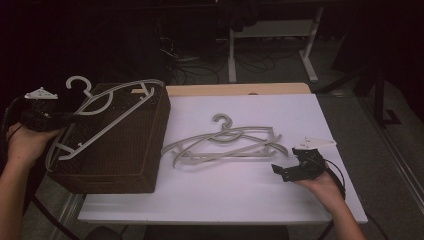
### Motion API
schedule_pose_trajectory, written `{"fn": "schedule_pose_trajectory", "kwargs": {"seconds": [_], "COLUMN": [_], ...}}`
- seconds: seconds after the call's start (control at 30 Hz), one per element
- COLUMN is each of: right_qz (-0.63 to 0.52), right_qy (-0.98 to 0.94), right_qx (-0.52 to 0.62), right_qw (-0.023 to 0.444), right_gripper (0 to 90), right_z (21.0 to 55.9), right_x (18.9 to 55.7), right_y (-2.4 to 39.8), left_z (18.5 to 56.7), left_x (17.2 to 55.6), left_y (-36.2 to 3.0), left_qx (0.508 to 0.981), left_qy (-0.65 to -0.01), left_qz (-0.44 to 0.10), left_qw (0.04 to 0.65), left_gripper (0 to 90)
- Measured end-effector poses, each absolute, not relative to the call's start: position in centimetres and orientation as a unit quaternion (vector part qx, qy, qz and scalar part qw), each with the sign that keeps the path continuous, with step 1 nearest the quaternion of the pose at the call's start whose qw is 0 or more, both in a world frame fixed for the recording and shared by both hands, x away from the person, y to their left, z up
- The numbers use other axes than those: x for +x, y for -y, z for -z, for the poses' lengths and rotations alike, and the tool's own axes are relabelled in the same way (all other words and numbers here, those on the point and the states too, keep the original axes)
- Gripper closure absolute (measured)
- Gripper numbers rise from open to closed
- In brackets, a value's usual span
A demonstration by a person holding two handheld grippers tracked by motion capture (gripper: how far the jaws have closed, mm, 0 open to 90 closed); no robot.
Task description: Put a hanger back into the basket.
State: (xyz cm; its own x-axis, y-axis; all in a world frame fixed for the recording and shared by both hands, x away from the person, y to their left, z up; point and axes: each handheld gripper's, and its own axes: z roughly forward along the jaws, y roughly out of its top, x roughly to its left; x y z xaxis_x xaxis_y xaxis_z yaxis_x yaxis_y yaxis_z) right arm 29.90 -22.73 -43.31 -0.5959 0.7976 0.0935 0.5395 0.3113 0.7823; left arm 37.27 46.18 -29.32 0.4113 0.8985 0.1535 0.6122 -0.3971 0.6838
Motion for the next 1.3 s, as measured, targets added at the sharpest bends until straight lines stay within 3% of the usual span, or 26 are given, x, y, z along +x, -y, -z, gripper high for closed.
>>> {"fn": "schedule_pose_trajectory", "kwargs": {"seconds": [0.57,0.7,0.8,1.0,1.3], "right_qz": [-0.406,-0.407,-0.408,-0.408,-0.413], "right_qy": [-0.796,-0.796,-0.796,-0.796,-0.793], "right_qx": [0.419,0.418,0.417,0.416,0.418], "right_qw": [0.161,0.161,0.161,0.161,0.157], "right_gripper": [0.6,0.5,0.6,0.6,0.6], "right_z": [43.3,43.3,43.3,43.2,43.0], "right_x": [29.8,29.8,29.8,29.9,30.0], "right_y": [22.8,22.8,22.7,22.7,22.7], "left_z": [34.5,34.6,34.2,33.4,32.4], "left_x": [40.0,39.9,39.7,39.2,38.3], "left_y": [-43.8,-44.4,-44.9,-44.5,-40.3], "left_qx": [0.823,0.814,0.8,0.788,0.784], "left_qy": [-0.472,-0.488,-0.5,-0.495,-0.447], "left_qz": [-0.237,-0.234,-0.231,-0.201,-0.154], "left_qw": [0.21,0.21,0.239,0.306,0.402], "left_gripper": [80.7,64.1,56.5,46.2,28.8]}}
